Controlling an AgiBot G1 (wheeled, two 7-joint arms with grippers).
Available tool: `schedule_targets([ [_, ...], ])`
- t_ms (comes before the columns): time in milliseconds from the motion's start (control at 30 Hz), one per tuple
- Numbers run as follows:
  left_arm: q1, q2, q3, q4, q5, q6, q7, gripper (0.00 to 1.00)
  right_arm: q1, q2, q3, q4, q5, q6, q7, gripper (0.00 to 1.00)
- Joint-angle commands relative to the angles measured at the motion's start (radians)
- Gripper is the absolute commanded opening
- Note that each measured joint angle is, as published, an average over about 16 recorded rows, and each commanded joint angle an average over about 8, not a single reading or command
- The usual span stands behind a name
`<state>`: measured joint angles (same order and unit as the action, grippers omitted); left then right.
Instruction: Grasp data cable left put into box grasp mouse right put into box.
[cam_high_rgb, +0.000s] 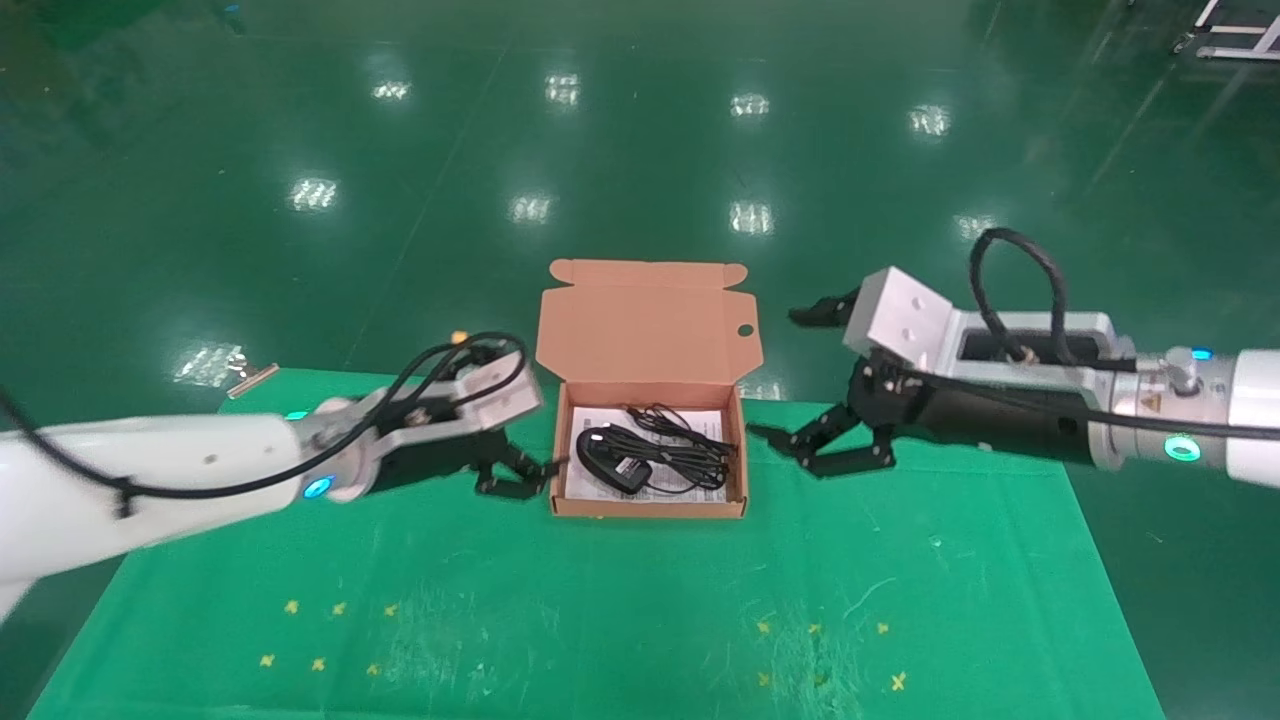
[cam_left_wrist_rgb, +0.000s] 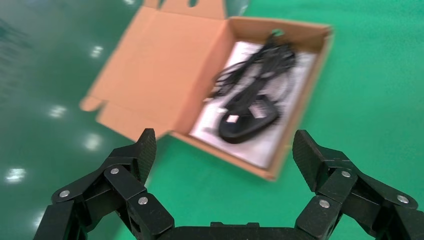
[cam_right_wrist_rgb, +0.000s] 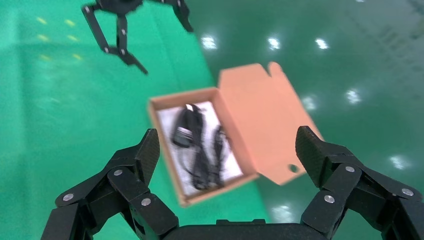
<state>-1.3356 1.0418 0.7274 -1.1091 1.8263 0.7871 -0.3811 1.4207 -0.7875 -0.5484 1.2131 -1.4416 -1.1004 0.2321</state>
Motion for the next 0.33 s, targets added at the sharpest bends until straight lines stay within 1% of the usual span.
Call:
schedule_targets([
  [33,0.014,-0.022,-0.023,-0.009,-0.057,0.037,0.01,1.0,-0.018,0.009,0.014,0.004,0.037,-0.021,-0.002,1.0],
  [233,0.054,-0.089,-0.093,-0.036,-0.228,0.147,0.04,1.0,-0.072,0.037,0.056,0.015,0.149,-0.083,-0.009,1.0],
  [333,0.065,-0.107,-0.111,-0.043,-0.271,0.175,0.048,1.0,-0.086,0.044,0.067,0.018,0.177,-0.098,-0.011,1.0],
])
